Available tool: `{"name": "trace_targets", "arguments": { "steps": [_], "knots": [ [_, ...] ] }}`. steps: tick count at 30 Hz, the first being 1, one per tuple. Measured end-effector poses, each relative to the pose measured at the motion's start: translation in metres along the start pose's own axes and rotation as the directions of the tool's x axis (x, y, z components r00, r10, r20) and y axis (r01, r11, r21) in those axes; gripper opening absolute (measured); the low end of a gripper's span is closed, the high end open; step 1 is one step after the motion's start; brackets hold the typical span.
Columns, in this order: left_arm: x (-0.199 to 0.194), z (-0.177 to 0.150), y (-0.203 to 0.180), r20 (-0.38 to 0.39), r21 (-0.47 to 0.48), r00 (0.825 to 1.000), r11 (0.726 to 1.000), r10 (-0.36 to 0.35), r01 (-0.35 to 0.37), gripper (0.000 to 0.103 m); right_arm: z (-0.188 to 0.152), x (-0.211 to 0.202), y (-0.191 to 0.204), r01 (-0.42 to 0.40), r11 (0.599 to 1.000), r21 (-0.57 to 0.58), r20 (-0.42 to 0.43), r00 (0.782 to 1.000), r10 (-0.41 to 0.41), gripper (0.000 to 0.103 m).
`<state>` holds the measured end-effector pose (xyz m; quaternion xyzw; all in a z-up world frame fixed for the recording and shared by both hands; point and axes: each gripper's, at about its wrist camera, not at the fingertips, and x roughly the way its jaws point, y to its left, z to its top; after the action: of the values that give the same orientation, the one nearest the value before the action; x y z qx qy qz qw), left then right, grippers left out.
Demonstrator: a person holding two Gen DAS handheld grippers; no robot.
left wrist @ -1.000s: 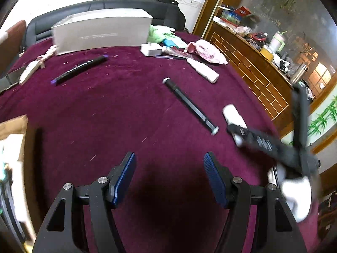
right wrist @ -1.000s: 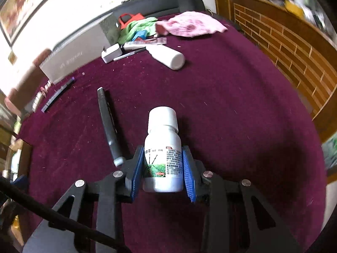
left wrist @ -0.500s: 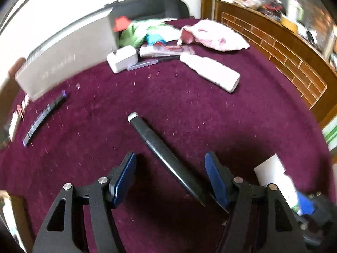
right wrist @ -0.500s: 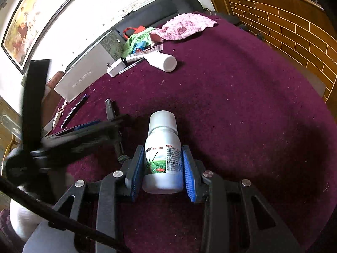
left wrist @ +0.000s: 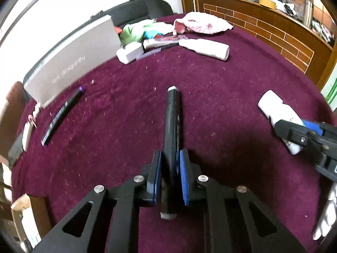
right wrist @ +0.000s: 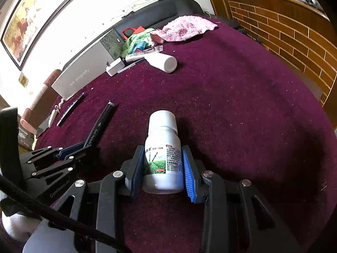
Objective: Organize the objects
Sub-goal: 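Grasp the white green-label bottle with the right tool while the left grasps a black marker, then carry the white bottle and black marker over the tray with both tools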
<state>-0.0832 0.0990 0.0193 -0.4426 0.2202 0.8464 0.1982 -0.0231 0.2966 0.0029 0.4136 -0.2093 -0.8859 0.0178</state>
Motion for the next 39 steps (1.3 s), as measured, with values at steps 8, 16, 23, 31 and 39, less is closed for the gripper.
{"name": "trace_targets", "arguments": {
  "steps": [8, 16, 23, 31, 39],
  "knots": [
    [-0.001, -0.003, -0.011, 0.088, 0.063, 0.995, 0.997, 0.045, -0.051, 0.011, 0.0, 0.003, 0.004, 0.032, 0.999, -0.035, 0.032, 0.999, -0.031, 0.032],
    [-0.05, -0.052, 0.016, 0.098, -0.021, 0.993, 0.997, -0.069, 0.071, 0.011, 0.001, 0.004, 0.003, 0.013, 0.999, -0.031, 0.037, 0.999, -0.012, 0.032],
    [-0.109, -0.105, 0.042, 0.169, -0.149, 0.975, 0.974, -0.144, 0.17, 0.011, -0.001, 0.001, 0.0, 0.019, 1.0, -0.02, 0.048, 0.999, -0.018, 0.032],
    [-0.165, -0.159, 0.077, 0.236, -0.236, 0.96, 0.95, -0.149, 0.206, 0.012, -0.004, -0.006, -0.016, -0.083, 0.989, 0.121, 0.0, 0.997, 0.084, 0.032],
    [-0.193, -0.21, 0.118, 0.283, -0.351, 0.952, 0.91, -0.121, 0.22, 0.012, -0.031, -0.028, -0.015, -0.22, 0.944, 0.245, -0.056, 0.969, 0.24, 0.032]
  ]
}}
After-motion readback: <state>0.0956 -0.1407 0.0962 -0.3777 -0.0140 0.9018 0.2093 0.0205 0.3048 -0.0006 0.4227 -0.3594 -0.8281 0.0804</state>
